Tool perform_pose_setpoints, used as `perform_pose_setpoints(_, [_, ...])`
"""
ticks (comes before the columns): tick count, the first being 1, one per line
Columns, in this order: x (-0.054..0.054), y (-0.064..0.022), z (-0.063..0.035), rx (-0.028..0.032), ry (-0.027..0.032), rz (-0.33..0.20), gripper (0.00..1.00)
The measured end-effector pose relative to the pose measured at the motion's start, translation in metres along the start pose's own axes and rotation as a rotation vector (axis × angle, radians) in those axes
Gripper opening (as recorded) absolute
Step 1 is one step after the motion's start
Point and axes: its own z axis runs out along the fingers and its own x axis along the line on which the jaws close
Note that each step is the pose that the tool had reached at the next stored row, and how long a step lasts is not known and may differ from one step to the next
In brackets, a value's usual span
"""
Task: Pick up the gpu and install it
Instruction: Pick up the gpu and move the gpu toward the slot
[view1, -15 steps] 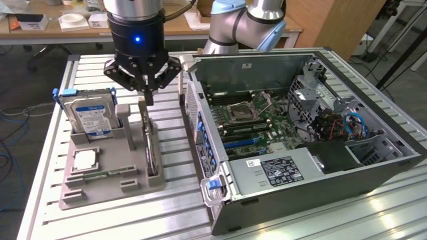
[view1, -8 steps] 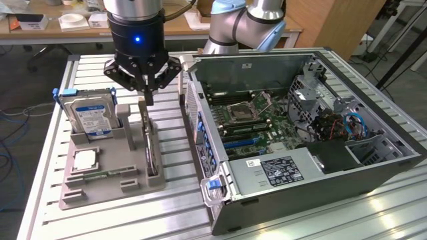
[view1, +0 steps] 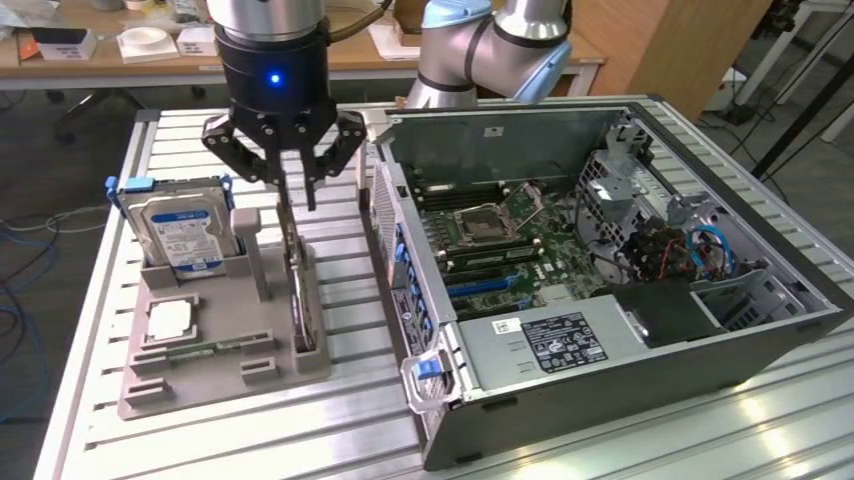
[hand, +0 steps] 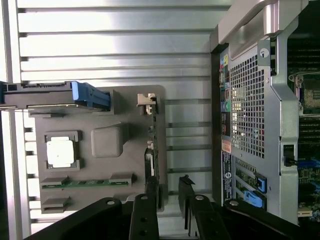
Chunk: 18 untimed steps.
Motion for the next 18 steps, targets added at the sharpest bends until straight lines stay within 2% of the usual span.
perform_pose_setpoints(1, [0.0,0.0,0.0001,0.0002,0.0001,0.0,0.29])
perform_pose_setpoints(2, [0.0,-0.0001,0.0011,0.0002,-0.0001,0.0,0.36])
perform_pose_setpoints(6, [0.001,-0.0009,0.0082,0.0002,-0.0001,0.0,0.36])
perform_pose_setpoints(11, [0.008,-0.0069,0.0171,0.0002,-0.0002,0.0,0.36])
perform_pose_setpoints(18, [0.009,-0.0119,0.0296,0.0003,0.0,0.0,0.36])
